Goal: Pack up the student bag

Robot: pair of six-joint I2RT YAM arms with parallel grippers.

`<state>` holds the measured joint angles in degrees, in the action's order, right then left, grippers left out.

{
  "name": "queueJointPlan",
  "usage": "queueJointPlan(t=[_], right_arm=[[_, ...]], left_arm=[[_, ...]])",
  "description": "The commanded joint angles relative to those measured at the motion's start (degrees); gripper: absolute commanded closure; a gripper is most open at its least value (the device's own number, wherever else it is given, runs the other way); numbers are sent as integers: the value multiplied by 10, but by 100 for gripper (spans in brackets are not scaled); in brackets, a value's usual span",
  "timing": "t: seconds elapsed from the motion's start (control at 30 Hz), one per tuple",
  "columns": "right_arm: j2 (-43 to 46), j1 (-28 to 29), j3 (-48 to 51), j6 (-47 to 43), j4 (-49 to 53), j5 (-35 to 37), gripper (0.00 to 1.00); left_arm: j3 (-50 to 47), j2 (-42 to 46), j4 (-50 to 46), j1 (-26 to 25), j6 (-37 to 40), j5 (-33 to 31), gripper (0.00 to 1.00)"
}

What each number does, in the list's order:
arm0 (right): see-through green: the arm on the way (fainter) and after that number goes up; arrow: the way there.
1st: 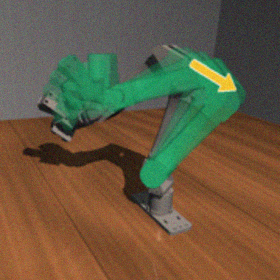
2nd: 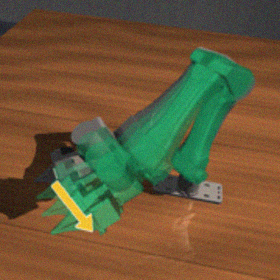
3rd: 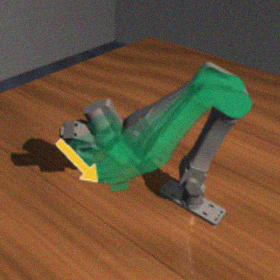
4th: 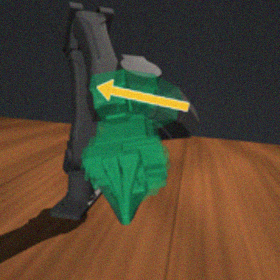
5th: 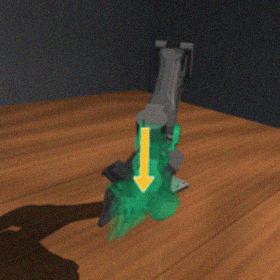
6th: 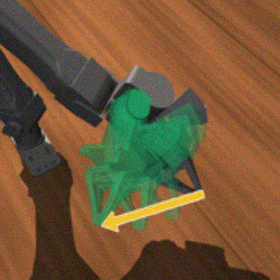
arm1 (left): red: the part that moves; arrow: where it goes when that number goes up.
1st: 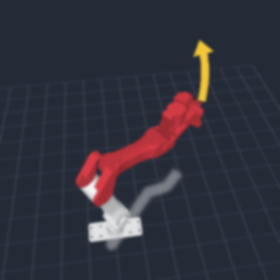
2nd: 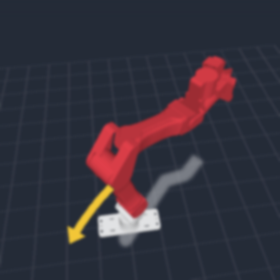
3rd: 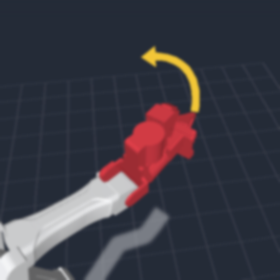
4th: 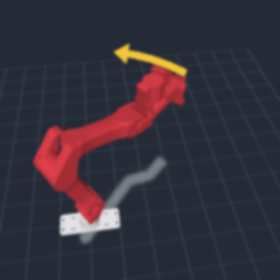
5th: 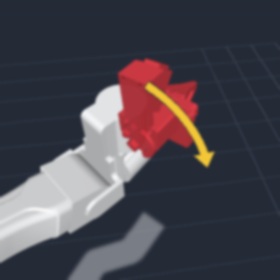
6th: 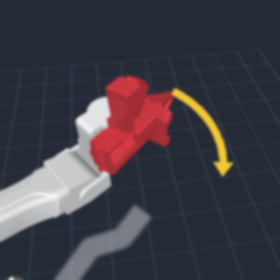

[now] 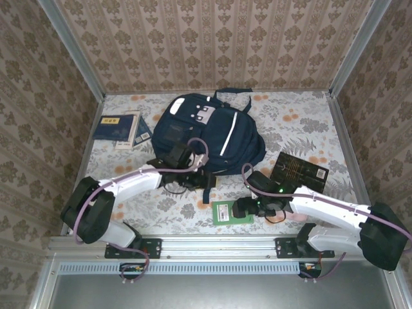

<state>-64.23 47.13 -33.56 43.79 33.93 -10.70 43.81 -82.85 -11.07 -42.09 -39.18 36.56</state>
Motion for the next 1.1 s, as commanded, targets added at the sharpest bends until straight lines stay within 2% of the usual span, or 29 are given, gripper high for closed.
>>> queueJointPlan(t=[0.0,0.13,0.3,0.53,0.73,1.0,1.07], right_arm=[[-5,2,28,27,-28,-19,6],[-23,3,33,35,-52,-15,7],[37,8,7,19,25,38,7],[67,16,16,25,63,40,7],[35,39,33,35,31,38,7],[-36,53,29,45,-61,37,6],[-45,53,29,51,-85,32,6]], left_arm=[[-22,-5,47,-10,-38,20,43],[-32,-19,29,-13,-42,21,42],[-45,27,14,-16,-43,-20,42],[-53,33,-4,-37,-46,-15,41],[-74,9,9,-63,-67,-7,41],[-77,-27,34,-83,-84,-1,41],[-75,-45,45,-87,-89,20,41]])
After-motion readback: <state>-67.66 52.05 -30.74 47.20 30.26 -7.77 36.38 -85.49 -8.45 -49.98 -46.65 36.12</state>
